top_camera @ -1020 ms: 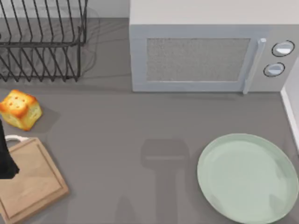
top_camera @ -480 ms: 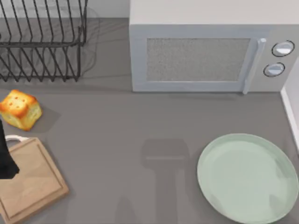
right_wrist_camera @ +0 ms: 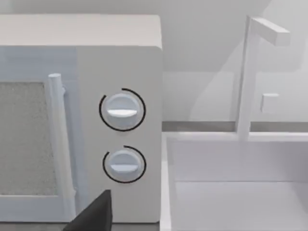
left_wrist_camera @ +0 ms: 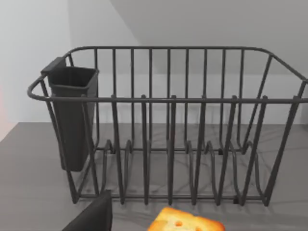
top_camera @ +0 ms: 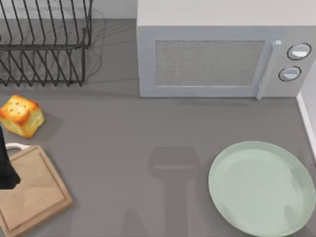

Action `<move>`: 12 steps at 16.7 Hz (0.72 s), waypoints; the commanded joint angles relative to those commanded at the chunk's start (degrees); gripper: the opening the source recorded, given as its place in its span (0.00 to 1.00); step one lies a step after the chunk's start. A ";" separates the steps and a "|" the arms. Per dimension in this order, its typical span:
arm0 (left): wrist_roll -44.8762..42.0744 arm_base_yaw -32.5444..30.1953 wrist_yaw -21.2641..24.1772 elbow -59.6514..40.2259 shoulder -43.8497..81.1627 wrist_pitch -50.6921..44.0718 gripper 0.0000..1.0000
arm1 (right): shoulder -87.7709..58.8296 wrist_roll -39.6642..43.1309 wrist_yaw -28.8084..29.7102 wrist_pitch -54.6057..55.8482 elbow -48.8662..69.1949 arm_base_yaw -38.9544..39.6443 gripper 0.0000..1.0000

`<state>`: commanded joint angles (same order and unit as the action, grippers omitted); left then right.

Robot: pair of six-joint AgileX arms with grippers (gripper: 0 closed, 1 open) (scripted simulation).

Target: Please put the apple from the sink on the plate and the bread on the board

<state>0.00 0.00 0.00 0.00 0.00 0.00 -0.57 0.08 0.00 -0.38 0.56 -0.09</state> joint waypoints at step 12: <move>0.00 0.00 0.00 0.00 0.00 0.00 1.00 | -49.88 5.53 0.06 -26.45 40.02 -5.99 1.00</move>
<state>0.00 0.00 0.00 0.00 0.00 0.00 -50.45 5.61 0.06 -26.83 40.58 -6.08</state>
